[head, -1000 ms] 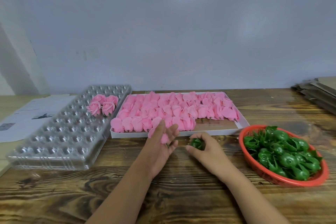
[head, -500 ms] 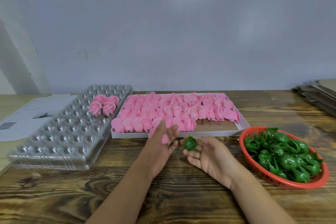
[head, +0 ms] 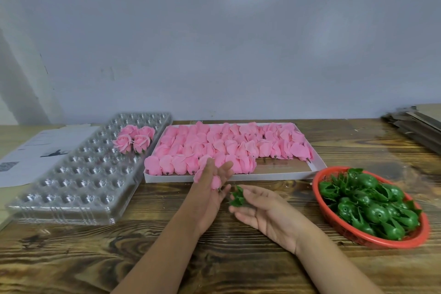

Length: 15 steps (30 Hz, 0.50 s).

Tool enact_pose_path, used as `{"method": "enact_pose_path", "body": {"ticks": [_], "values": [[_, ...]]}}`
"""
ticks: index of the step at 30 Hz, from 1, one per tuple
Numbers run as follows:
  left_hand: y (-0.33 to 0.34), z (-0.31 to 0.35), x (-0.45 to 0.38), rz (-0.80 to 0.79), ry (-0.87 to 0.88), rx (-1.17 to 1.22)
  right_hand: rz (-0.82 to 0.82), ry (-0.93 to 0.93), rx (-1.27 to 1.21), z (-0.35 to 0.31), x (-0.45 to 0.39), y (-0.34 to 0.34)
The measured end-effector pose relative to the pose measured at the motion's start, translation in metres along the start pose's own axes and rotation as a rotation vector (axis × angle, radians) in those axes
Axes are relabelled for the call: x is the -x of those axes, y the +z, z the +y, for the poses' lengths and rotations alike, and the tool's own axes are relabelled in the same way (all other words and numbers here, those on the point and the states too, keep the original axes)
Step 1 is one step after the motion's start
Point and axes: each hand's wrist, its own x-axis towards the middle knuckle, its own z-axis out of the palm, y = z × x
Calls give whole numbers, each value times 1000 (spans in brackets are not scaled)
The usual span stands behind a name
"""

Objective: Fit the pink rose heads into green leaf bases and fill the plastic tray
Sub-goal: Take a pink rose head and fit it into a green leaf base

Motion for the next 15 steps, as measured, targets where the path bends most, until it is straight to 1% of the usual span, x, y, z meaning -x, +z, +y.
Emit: {"method": "enact_pose_path", "body": {"ticks": [3, 6, 12, 15], "values": [[0, -1, 1, -24, 25, -77, 41, 0, 52, 2, 0, 3], [1, 0, 3, -30, 29, -123, 70, -19, 13, 4, -2, 6], [3, -1, 5, -61, -38, -206, 12, -40, -41, 13, -4, 15], [6, 0, 7, -77, -8, -228, 9, -54, -64, 14, -4, 17]]}}
